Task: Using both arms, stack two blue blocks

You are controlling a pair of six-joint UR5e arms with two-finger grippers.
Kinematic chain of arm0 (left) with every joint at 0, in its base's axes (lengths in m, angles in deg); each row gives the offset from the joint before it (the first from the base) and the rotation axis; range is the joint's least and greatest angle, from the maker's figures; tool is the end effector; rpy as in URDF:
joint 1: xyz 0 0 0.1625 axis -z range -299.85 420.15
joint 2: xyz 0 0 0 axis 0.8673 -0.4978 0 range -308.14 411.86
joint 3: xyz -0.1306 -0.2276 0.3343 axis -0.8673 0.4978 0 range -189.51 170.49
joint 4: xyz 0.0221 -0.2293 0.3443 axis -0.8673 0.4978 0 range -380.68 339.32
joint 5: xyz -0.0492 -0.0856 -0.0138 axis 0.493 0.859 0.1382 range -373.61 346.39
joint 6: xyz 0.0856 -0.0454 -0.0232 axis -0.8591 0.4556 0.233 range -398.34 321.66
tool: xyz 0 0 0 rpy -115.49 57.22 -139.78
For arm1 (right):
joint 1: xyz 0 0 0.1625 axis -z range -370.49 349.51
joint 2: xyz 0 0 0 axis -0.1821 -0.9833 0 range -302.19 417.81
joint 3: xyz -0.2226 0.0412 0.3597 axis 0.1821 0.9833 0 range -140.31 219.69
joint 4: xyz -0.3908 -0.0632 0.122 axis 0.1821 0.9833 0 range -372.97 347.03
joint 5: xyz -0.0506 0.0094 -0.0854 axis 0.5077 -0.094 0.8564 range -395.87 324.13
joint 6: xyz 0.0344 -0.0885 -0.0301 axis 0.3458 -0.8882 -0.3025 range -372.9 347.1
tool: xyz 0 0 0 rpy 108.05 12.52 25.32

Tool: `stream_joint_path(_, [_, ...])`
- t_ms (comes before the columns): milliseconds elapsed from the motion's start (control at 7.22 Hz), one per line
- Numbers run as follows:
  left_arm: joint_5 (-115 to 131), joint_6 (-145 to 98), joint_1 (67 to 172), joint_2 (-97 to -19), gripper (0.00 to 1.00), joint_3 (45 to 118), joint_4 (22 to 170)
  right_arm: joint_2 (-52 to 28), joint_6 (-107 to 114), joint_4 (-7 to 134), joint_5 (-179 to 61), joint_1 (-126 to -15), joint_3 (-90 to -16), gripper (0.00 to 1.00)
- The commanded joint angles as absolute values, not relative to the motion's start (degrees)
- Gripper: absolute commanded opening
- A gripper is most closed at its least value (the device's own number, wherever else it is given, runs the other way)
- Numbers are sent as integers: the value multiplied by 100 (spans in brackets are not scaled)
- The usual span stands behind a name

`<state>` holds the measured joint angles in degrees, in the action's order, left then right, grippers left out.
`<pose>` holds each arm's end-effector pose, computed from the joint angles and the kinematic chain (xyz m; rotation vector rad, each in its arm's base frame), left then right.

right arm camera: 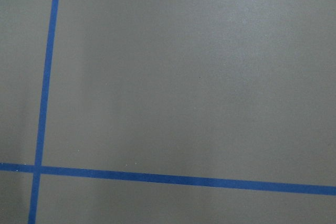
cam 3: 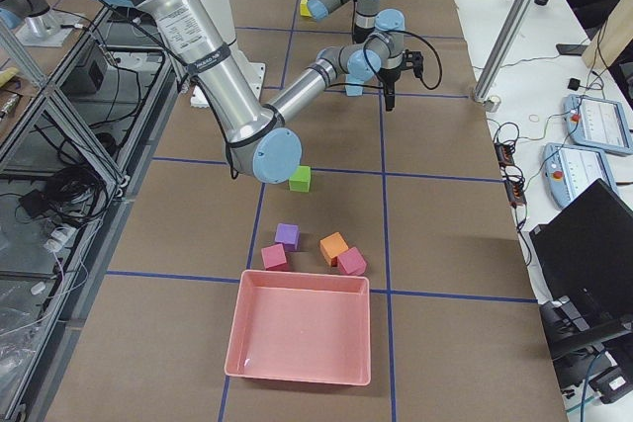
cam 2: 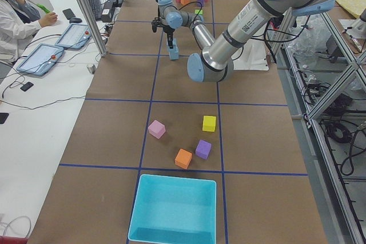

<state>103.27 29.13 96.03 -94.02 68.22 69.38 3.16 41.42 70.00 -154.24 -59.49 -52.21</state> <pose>0.5716 -0.5224 0.1257 -0.0243 0.8694 -0.0395 -0.3883 -0.5776 0.2649 0.1619 -0.8745 0.0255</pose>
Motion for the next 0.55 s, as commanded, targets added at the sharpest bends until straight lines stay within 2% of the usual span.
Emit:
stream_joint_path(0, [10206,2907,9557,-9395,99,6888,6932,314,4142,7000,-15417,-5945,-5215,100])
stream_joint_path(416, [10267,2820,9748,-9325,99,7081,6932,210,3515,7000,-15426,-6067,-5232,100])
